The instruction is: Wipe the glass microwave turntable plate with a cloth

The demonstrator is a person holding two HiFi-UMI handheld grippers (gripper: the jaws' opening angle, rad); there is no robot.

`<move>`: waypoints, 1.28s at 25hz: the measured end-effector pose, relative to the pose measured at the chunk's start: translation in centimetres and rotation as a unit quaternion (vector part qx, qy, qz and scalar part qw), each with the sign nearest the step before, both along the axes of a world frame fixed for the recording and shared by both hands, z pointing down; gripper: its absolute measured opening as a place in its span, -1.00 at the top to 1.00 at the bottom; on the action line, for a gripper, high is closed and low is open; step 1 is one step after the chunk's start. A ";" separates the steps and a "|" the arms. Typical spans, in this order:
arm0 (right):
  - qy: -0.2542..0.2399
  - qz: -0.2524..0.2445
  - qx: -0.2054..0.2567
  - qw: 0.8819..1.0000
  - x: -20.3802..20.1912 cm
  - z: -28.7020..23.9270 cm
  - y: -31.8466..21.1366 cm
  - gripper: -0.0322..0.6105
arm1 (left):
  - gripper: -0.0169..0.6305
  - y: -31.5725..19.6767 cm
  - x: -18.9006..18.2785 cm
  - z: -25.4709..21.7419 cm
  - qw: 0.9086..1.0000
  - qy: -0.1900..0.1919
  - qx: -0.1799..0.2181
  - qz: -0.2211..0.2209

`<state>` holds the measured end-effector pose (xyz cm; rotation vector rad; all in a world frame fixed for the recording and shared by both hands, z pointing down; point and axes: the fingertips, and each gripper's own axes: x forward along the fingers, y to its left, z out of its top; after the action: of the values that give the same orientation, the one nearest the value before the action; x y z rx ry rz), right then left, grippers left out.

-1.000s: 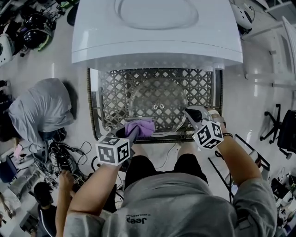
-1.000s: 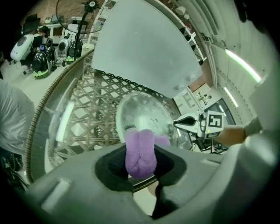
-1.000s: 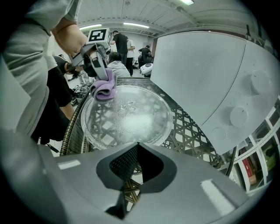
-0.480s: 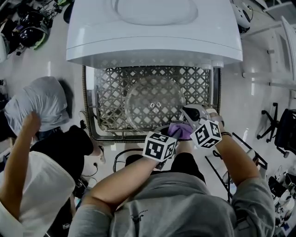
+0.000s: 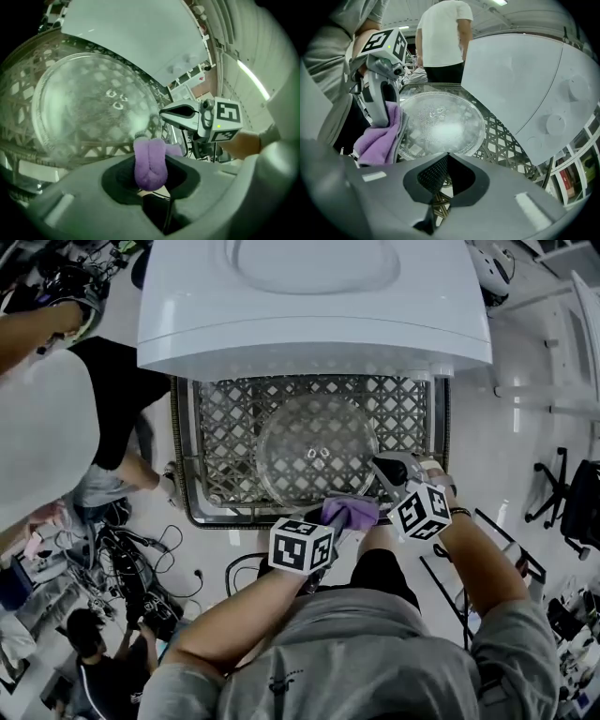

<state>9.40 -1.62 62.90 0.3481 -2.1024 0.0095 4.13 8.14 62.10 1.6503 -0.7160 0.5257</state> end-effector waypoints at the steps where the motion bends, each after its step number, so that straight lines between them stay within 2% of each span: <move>1: 0.000 0.001 0.000 1.000 0.1 0.0 0.0 0.88 | 0.65 0.2 -1.0 0.0 1.000 0.005 -0.013 -0.015; 5: 0.001 0.002 -0.001 1.000 0.1 0.1 0.0 0.88 | 0.65 0.6 -6.1 -0.1 0.997 0.002 -0.047 -0.068; 9: 0.005 0.001 -0.002 1.000 0.1 0.2 0.1 0.88 | 0.65 0.9 -11.6 -0.1 0.993 -0.024 -0.054 -0.098; 12: 0.007 0.001 -0.002 1.000 0.2 0.2 0.0 0.88 | 0.65 0.6 -14.0 -0.3 0.992 -0.039 -0.049 -0.113; 23: 0.024 0.011 -0.006 1.000 0.0 0.5 -0.3 0.89 | 0.65 -0.2 -14.3 -1.6 0.992 -0.030 -0.023 -0.121; 32: 0.075 0.004 -0.028 0.997 -0.3 1.0 -0.1 0.89 | 0.65 -2.9 -15.5 -8.4 0.988 0.001 0.040 -0.147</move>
<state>9.15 -1.76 63.92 0.3142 -1.9474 0.0462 -11.41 5.22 53.65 1.5823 -0.9697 0.2870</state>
